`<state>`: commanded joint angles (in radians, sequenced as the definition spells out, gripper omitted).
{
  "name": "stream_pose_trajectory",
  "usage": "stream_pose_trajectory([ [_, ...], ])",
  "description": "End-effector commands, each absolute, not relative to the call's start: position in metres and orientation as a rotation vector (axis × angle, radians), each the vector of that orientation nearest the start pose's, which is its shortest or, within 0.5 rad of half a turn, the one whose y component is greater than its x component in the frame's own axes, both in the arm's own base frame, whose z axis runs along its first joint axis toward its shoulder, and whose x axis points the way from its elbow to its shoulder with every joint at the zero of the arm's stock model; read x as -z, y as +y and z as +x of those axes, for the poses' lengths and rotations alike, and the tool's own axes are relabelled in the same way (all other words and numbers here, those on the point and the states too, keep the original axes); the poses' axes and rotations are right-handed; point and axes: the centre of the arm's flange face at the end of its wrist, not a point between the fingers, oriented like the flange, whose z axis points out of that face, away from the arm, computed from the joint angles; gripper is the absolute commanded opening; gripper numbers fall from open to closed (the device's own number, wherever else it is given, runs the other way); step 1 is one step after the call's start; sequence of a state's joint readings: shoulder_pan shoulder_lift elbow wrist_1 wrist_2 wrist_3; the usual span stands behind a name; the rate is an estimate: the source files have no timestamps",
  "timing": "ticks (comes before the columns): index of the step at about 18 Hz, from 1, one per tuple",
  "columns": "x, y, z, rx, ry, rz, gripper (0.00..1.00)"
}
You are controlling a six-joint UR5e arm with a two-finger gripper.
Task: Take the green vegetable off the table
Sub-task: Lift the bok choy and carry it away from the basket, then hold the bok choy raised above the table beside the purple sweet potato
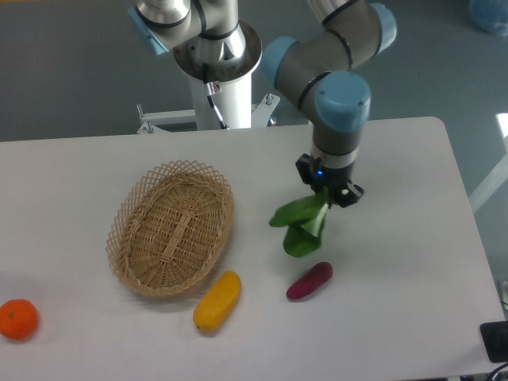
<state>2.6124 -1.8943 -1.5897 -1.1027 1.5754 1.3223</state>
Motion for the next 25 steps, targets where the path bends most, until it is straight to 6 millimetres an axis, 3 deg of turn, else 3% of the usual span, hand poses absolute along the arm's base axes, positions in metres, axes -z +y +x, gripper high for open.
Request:
stream_pose_trajectory([
  [6,-0.370,0.459,-0.514,-0.127,0.432,-3.035,0.03],
  [10,-0.362,0.470,-0.531,-0.107,0.431,-3.029,0.03],
  [15,-0.358,0.476,-0.548,-0.131,0.583,-3.011,0.03],
  [21,-0.352,0.466,-0.566,-0.129,0.567,-3.012,0.03],
  [25,-0.345,0.466,-0.567,-0.116,0.568,-3.020,0.03],
])
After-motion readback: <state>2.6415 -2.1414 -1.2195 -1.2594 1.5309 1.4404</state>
